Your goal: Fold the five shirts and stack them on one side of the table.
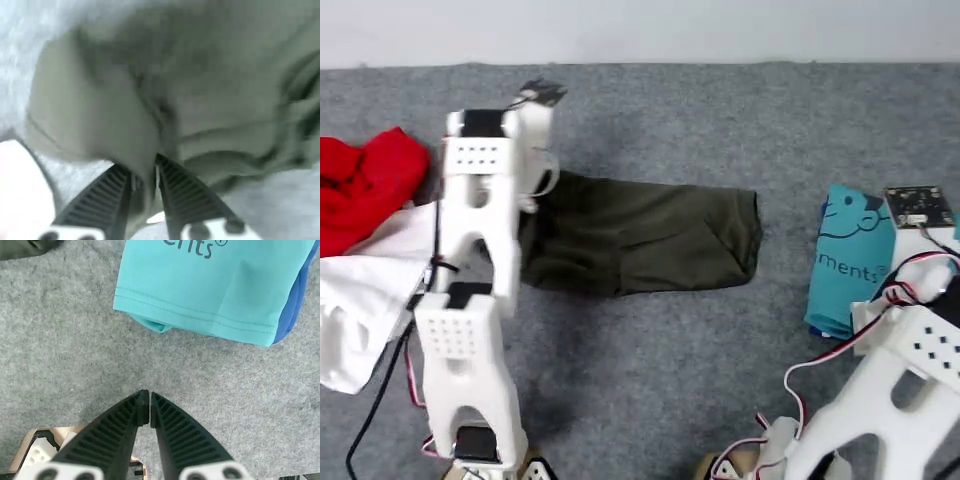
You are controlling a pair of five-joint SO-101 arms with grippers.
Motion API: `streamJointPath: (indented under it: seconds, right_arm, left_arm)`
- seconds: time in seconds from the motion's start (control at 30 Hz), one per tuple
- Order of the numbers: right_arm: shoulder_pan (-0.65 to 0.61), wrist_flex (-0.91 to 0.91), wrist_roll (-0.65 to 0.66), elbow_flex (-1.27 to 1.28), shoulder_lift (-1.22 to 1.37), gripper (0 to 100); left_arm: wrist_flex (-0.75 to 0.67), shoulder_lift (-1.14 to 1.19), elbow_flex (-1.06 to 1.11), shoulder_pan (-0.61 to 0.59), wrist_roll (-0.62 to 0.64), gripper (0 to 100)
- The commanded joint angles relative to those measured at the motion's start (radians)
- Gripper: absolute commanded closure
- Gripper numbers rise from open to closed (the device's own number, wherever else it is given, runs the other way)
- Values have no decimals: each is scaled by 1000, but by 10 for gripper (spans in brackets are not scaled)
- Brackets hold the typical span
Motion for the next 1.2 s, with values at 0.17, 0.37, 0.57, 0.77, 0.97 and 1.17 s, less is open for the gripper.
streamJointPath:
  seconds: [0.17, 0.37, 0.57, 0.77, 0.97, 1.17]
  right_arm:
    - [12, -13, 9, -9, -28, 990]
    - [15, -41, 9, -5, -27, 990]
    - [15, -42, 9, -5, -27, 990]
    - [15, -42, 9, -5, -25, 990]
    - [15, -42, 9, -5, -25, 990]
    - [12, -42, 9, -5, -25, 990]
  left_arm:
    - [18, -218, 1, 253, 112, 988]
    - [-58, -216, 1, 388, 164, 988]
    - [-198, -207, 7, 460, 196, 988]
    - [-269, -123, 1, 528, 196, 988]
    - [-345, -68, -1, 565, 196, 987]
    - [-442, -32, -1, 562, 278, 814]
